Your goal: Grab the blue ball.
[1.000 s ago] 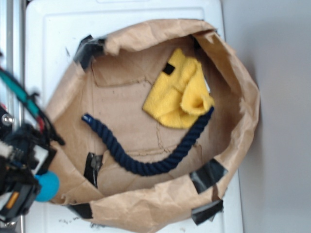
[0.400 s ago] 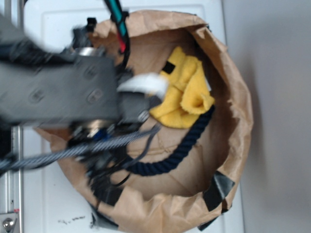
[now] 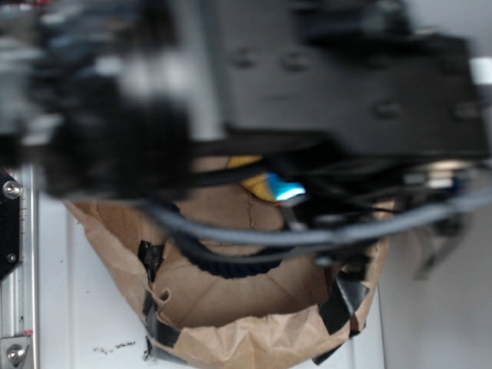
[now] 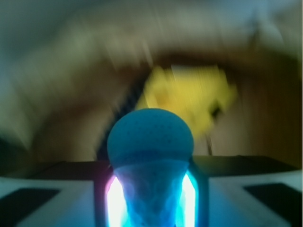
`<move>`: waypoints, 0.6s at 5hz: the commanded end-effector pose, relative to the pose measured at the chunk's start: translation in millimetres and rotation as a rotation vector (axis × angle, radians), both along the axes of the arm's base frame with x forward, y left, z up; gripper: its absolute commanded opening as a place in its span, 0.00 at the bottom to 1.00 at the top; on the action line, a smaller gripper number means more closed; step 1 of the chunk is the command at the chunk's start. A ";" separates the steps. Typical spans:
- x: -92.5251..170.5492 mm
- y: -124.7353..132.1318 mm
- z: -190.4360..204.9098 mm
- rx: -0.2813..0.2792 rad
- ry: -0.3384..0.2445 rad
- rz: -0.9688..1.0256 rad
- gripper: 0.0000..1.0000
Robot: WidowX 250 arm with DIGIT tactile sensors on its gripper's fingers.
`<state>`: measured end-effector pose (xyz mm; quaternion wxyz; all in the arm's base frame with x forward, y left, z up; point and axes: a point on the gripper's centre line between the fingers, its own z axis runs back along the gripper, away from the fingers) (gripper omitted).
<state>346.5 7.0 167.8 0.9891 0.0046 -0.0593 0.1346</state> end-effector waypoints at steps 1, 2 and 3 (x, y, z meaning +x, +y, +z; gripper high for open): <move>-3.9 -28.1 54.3 0.013 -0.126 -0.098 0.00; -54.7 -34.4 45.6 0.056 -0.146 -0.239 0.00; -64.0 -27.1 51.2 0.030 -0.155 -0.253 0.00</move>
